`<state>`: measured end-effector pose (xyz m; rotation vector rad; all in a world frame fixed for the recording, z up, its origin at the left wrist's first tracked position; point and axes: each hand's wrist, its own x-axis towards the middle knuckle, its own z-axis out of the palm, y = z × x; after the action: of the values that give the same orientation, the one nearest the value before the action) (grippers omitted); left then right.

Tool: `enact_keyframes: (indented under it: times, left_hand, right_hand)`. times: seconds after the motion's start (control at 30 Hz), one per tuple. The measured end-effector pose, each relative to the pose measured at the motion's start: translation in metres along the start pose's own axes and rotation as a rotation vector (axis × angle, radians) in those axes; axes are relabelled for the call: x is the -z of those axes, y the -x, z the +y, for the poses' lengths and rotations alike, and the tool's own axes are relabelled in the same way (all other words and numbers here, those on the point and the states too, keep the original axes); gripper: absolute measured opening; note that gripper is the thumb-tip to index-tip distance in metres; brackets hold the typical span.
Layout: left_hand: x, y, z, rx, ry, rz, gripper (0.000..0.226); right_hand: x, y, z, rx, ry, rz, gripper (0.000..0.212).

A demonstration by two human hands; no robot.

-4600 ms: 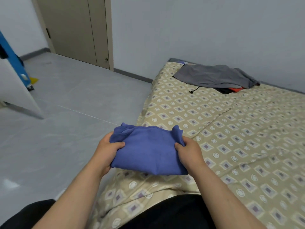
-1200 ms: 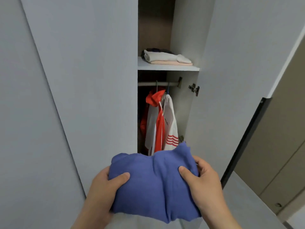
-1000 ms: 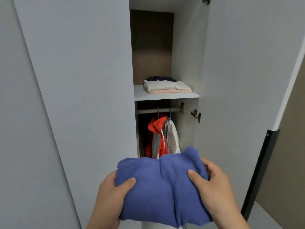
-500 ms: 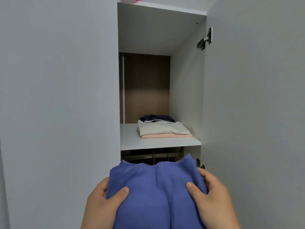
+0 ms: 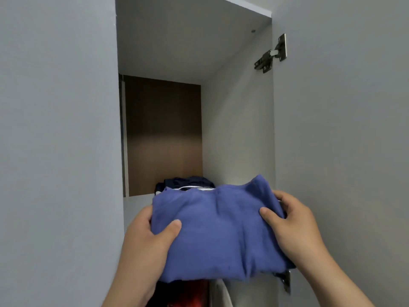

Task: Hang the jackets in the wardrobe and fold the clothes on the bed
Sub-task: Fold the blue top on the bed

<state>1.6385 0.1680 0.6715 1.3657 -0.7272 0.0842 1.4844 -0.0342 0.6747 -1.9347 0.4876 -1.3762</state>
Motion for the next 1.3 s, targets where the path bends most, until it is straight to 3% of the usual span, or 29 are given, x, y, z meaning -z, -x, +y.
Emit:
enact_keyframes:
  times: [0.17,0.3,0.4,0.53,0.63,0.7,0.77,0.87,0.93,1.03,1.1,1.17,1.2,1.27,1.3]
  left_hand:
    - [-0.022,-0.06,0.01,0.022,-0.071,0.022,0.028]
    - [-0.043,-0.117,0.012,0.095,-0.135,0.078,0.026]
    - [-0.055,-0.156,0.002,0.261,-0.107,0.184,0.023]
    - [-0.065,-0.176,-0.034,0.361,-0.106,0.277,0.016]
    - [-0.066,-0.175,-0.062,0.468,-0.094,0.264,0.019]
    - [-0.066,-0.173,-0.067,0.446,-0.083,0.25,0.002]
    - [-0.065,-0.177,-0.068,0.428,-0.093,0.254,0.018]
    - [-0.066,-0.179,-0.063,0.508,-0.033,0.261,0.012]
    - [-0.066,-0.178,-0.06,0.511,-0.009,0.264,0.021]
    - [-0.066,-0.175,-0.059,0.48,-0.162,0.208,0.029]
    - [-0.068,-0.172,-0.061,0.36,-0.476,0.195,0.036]
    - [-0.067,-0.17,-0.064,0.005,-0.858,0.274,0.058]
    - [-0.069,-0.168,-0.063,-0.196,-0.928,0.264,0.064]
    - [-0.072,-0.168,-0.065,-0.343,-1.015,-0.045,0.059]
    - [-0.075,-0.169,-0.07,-0.257,-1.119,-0.264,0.055]
  right_hand:
    - [-0.014,-0.063,0.013,0.117,0.399,-0.051,0.022]
    - [-0.052,-0.124,0.017,0.198,0.577,-0.087,0.017]
    - [-0.079,-0.163,0.02,0.202,0.573,-0.115,0.029]
    - [-0.108,-0.194,0.046,0.149,0.624,-0.169,0.03]
    - [-0.128,-0.189,0.087,0.007,0.726,-0.312,0.027]
    - [-0.135,-0.183,0.107,-0.092,0.703,-0.387,0.027]
    - [-0.136,-0.186,0.113,-0.106,0.61,-0.35,0.032]
    - [-0.134,-0.191,0.107,-0.058,0.527,-0.265,0.041]
    - [-0.135,-0.194,0.106,0.007,0.531,-0.203,0.04]
    - [-0.139,-0.191,0.104,0.041,0.78,-0.269,0.031]
    - [-0.14,-0.188,0.101,0.079,0.868,-0.256,0.025]
    - [-0.14,-0.19,0.093,0.216,0.848,-0.165,0.026]
    - [-0.143,-0.19,0.088,0.281,0.816,-0.162,0.029]
    - [-0.15,-0.188,0.081,0.214,0.708,-0.356,0.04]
    - [-0.154,-0.185,0.081,0.089,0.644,-0.511,0.046]
